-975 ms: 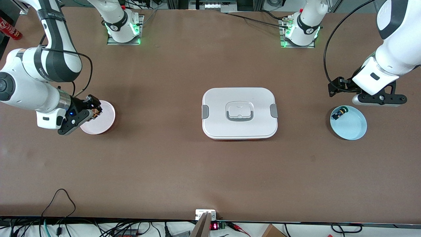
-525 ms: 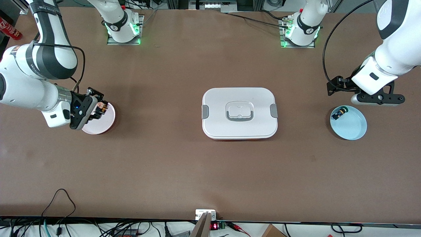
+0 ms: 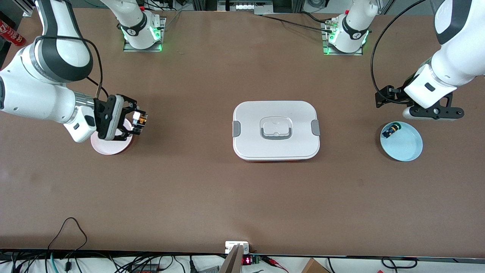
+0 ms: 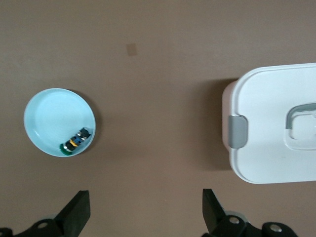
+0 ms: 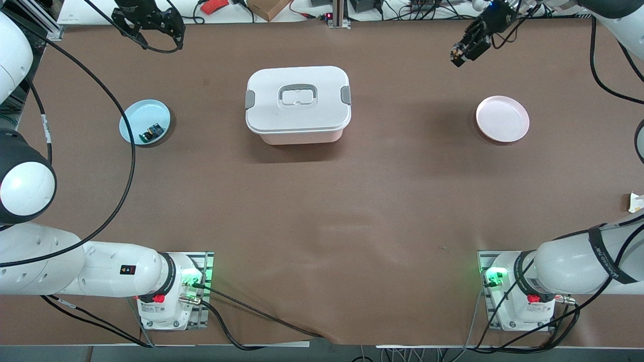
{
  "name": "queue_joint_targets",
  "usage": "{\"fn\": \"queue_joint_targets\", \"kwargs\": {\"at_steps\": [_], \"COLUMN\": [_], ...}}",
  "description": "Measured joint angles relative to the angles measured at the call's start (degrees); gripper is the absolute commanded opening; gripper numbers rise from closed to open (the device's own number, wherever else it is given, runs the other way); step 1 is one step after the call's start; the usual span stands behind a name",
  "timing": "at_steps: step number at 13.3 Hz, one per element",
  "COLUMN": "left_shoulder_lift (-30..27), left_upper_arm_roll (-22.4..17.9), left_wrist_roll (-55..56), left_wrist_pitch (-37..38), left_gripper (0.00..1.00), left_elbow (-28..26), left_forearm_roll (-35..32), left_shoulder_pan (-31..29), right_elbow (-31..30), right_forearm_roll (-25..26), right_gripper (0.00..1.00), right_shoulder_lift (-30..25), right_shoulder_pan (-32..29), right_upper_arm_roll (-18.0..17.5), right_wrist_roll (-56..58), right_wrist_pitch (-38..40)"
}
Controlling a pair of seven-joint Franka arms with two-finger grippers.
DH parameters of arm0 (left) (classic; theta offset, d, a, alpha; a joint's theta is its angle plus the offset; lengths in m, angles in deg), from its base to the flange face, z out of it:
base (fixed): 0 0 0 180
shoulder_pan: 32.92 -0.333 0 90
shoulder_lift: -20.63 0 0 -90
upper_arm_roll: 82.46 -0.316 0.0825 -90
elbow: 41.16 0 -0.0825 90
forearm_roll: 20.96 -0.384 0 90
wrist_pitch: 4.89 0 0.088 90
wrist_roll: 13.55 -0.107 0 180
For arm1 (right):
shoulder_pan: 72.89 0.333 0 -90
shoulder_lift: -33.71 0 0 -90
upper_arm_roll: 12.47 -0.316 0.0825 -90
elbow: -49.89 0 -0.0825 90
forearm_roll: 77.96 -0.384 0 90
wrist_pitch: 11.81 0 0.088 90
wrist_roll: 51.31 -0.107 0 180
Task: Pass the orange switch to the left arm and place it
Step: 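Carry the switch over the box while the left gripper reaches toward it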
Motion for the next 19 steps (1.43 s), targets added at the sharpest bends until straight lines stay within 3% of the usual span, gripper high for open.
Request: {"fn": "queue_joint_targets", "kwargs": {"at_steps": [3, 7, 11, 15, 19], "left_shoulder_lift": [0.0, 1.2, 9.3, 14.3, 16.8], "left_upper_arm_roll": [-0.1, -0.2, -0.3, 1.0, 3.2], "left_wrist_roll": [0.1, 0.1, -0.2, -6.5, -15.1], "left_wrist_pitch": [7.4, 15.8, 17.6, 12.2, 4.1], "left_gripper": [1.00, 1.00, 1.00, 1.00, 1.00], "left_elbow": [0.2, 0.2, 0.0, -0.2, -4.4], "left_forearm_roll": [7.2, 24.5, 44.7, 59.3, 72.6], "left_shoulder_pan": [-0.2, -0.3, -2.7, 0.0, 3.0], "right_elbow": [0.0, -0.1, -0.3, -1.4, -4.1], "right_forearm_roll": [-8.7, -17.3, -30.3, -43.6, -55.3], "right_gripper": [0.20, 0.20, 0.20, 0.20, 0.20], "right_shoulder_lift": [-0.6, -0.6, 0.1, 0.9, 2.4], "right_shoulder_pan": [1.7, 3.4, 4.4, 7.4, 9.5], "right_upper_arm_roll": [-1.2, -4.3, -4.5, -4.5, -4.5], "right_wrist_roll": [2.9, 6.5, 15.8, 24.6, 32.7], "right_wrist_pitch": [0.0, -0.3, 0.1, 0.3, 0.3]}}
